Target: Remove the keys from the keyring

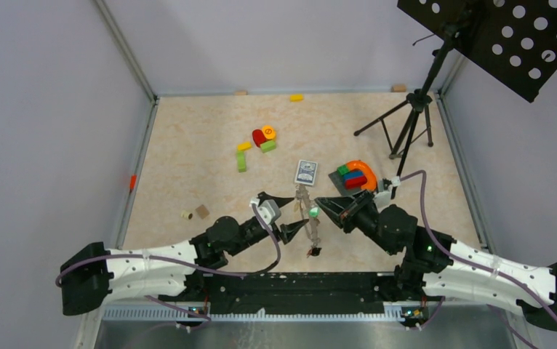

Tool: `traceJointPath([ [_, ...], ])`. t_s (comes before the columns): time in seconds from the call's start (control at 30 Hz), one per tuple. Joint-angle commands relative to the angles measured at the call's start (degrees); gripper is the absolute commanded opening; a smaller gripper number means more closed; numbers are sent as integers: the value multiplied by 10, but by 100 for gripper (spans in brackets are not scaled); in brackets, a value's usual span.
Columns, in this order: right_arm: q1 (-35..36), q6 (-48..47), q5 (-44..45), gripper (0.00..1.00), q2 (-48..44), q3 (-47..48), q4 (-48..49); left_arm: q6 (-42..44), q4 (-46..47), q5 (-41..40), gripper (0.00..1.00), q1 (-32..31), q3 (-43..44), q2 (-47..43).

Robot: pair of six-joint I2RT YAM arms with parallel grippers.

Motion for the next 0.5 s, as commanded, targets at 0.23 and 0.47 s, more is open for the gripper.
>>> traceJointPath([
  [0.23, 2, 45, 1, 0, -2, -1, 60, 12, 78, 43, 63, -6, 51, 13],
  [0.47, 3, 44, -8, 0, 5, -1, 83, 17, 79, 65, 55, -8, 66, 19],
])
